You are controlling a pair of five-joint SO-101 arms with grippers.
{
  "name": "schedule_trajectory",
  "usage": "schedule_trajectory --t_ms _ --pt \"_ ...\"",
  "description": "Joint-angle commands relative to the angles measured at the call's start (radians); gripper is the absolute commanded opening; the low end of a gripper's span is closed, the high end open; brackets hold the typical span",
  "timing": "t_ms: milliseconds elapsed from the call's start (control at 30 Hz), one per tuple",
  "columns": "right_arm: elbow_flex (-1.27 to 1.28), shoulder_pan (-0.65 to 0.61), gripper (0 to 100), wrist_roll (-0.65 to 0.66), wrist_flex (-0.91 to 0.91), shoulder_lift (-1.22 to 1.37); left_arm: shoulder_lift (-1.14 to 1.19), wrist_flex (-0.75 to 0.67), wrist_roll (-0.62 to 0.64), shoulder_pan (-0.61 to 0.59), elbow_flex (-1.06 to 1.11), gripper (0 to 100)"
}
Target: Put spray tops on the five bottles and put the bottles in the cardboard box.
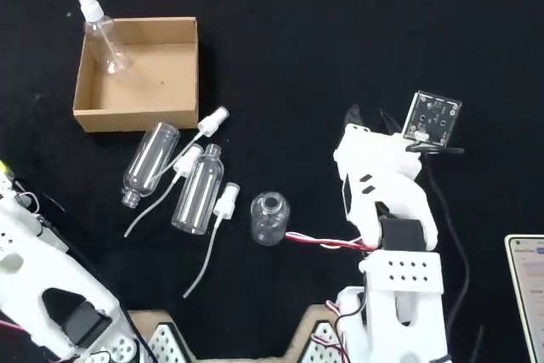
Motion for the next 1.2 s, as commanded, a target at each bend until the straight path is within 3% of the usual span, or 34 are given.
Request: schedule_trajectory --t_ms 0,267,900,1167 --pt "-0.007 -0.008 13.7 -0.003 -0.028 -0.019 0.009 -0.002 0.003 -0.008 0.019 13" --pt "-0.007 -0.006 13.7 -0.003 -0.028 -0.019 0.009 0.002 0.052 -0.012 0.024 35" --pt "-0.007 -0.006 13.7 -0.003 -0.028 -0.019 -0.015 -0.003 0.061 -0.031 0.059 35" --pt "-0.007 -0.006 13.7 -0.003 -0.026 -0.019 -0.272 0.005 0.11 -0.05 0.254 35"
